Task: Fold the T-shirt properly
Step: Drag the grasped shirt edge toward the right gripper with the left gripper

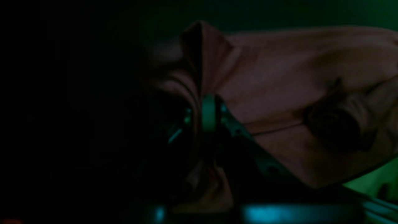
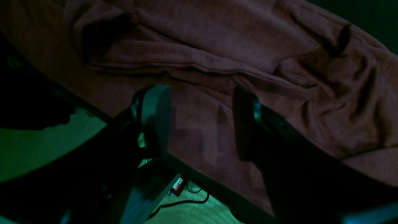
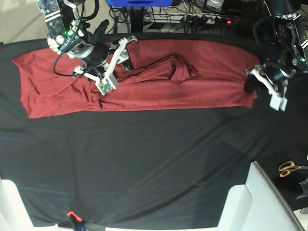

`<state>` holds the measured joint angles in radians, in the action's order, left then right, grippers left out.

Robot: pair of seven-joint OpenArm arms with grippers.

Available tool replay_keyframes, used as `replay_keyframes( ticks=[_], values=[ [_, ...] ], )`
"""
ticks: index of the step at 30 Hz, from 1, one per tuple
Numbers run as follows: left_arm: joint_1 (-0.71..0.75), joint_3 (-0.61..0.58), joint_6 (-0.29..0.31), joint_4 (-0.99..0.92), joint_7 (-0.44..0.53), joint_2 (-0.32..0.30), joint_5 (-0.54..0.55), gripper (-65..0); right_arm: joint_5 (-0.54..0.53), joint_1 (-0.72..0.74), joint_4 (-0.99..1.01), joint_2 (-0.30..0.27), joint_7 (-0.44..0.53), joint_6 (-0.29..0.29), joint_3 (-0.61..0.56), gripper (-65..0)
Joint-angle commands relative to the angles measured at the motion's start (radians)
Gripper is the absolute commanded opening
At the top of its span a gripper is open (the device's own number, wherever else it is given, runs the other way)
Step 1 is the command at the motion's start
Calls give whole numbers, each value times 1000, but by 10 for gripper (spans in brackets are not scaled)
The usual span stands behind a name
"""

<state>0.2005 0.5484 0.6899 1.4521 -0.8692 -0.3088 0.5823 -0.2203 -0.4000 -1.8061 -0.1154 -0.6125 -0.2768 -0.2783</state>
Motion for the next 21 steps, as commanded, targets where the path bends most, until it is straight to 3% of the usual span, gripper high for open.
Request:
replay_keyframes(
  ticks=[1, 6, 16, 21],
  values=[
    [7, 5, -3, 51, -2, 4, 14, -650, -9, 2, -21, 0, 19, -3, 4, -350],
    [26, -4, -114, 180, -64, 90, 14, -650, -9, 2, -21, 0, 19, -3, 4, -350],
    [35, -6, -129, 336, -238, 280, 14, -650, -9, 2, -21, 0, 19, -3, 4, -350],
    [35, -106, -217, 350, -255, 330, 20, -650, -9, 0, -21, 0, 19, -3, 6, -350]
  ],
)
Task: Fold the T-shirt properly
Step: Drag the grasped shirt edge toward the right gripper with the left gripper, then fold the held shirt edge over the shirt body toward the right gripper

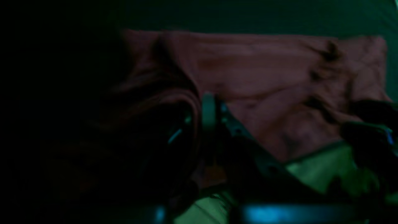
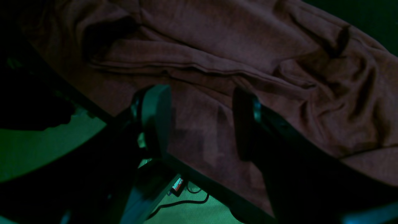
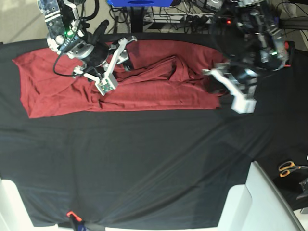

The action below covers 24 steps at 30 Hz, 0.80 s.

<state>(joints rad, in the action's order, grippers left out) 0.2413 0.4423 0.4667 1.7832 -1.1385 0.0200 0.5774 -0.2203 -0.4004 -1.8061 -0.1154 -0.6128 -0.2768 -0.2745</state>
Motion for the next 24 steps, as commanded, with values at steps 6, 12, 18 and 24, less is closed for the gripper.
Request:
replay_keyframes(
  ticks=[6, 12, 18, 24],
  values=[
    [-18, -145, -36, 14, 16, 62, 22, -650, -11, -4, -21, 0, 20, -3, 87, -350],
    [-27, -305, -119, 8, 62, 91, 23, -650, -202, -16, -65, 0, 20, -5, 264, -350],
    [-78, -423, -173, -9, 88, 91, 25, -650, -310, -15, -67, -10, 18, -6, 401, -350],
    [-139, -527, -173, -142, 96, 93, 22, -650, -311, -18, -68, -10, 15, -6, 412, -350]
  ],
)
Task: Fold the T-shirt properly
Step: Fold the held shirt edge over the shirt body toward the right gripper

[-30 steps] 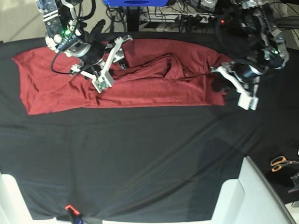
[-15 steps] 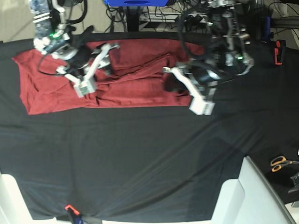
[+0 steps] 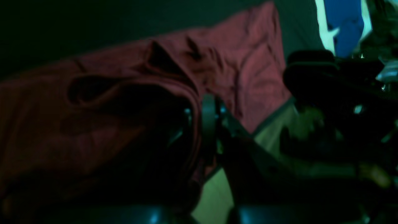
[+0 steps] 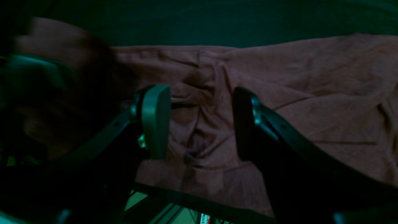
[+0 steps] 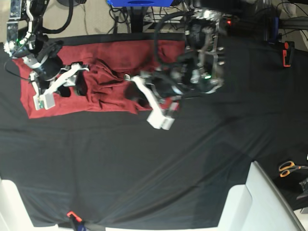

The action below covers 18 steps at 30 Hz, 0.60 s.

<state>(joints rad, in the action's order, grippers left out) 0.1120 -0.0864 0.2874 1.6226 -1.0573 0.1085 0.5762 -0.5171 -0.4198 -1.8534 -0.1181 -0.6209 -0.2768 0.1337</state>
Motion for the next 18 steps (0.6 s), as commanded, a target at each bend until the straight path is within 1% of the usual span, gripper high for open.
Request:
replay_keyframes(
  ticks=[1, 5, 8, 16, 18],
  values=[
    [-22, -5, 6, -2, 15, 4, 24, -650, -15, 0, -21, -7, 23, -6, 4, -350],
    [-33, -28, 6, -41, 21, 4, 23, -650, -15, 0, -18, -7, 23, -6, 4, -350],
    [-33, -29, 6, -45, 62, 4, 24, -650, -15, 0, -18, -7, 23, -6, 4, -350],
    [-61, -33, 6, -64, 64, 4, 26, -650, -15, 0, -16, -7, 23, -6, 1, -350],
    [-79, -56, 6, -84, 64, 4, 26, -650, -15, 0, -16, -7, 23, -6, 1, -350]
  ],
)
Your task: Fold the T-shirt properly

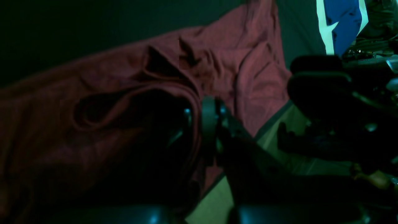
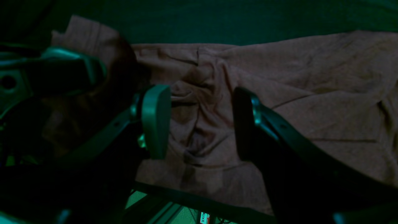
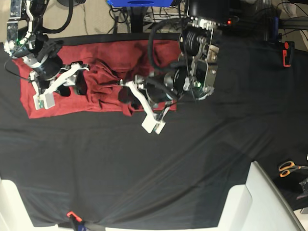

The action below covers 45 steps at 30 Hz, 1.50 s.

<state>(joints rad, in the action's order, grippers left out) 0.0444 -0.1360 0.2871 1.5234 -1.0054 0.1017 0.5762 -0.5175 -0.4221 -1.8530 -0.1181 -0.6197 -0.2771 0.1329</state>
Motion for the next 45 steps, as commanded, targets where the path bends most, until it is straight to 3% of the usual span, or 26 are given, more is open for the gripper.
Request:
replay_keyframes(
  ticks=[1, 20, 27, 31, 37, 40, 45],
  values=[
    [-16, -14, 7, 12, 12, 11, 24, -650, -14, 2, -17, -7, 22, -6, 1, -350],
    [-59, -20, 7, -45, 13, 13, 26, -650, -14, 4, -17, -5, 21, -6, 3, -350],
    [-100, -121, 7, -128, 13, 13, 26, -647, -14, 4, -17, -5, 21, -6, 4, -350],
    [-130, -158, 7, -134, 13, 28, 28, -467, -14, 4, -17, -5, 21, -6, 4, -350],
    [-177, -228, 7, -202, 13, 31, 28, -257, -14, 4, -17, -5, 21, -6, 4, -350],
    [-193, -227, 7, -199, 13, 33, 28, -212, -14, 4, -17, -5, 21, -6, 4, -350],
    [-228, -221, 10, -168, 13, 37, 47, -212, -14, 9, -17, -5, 22, -6, 4, -350]
  ],
)
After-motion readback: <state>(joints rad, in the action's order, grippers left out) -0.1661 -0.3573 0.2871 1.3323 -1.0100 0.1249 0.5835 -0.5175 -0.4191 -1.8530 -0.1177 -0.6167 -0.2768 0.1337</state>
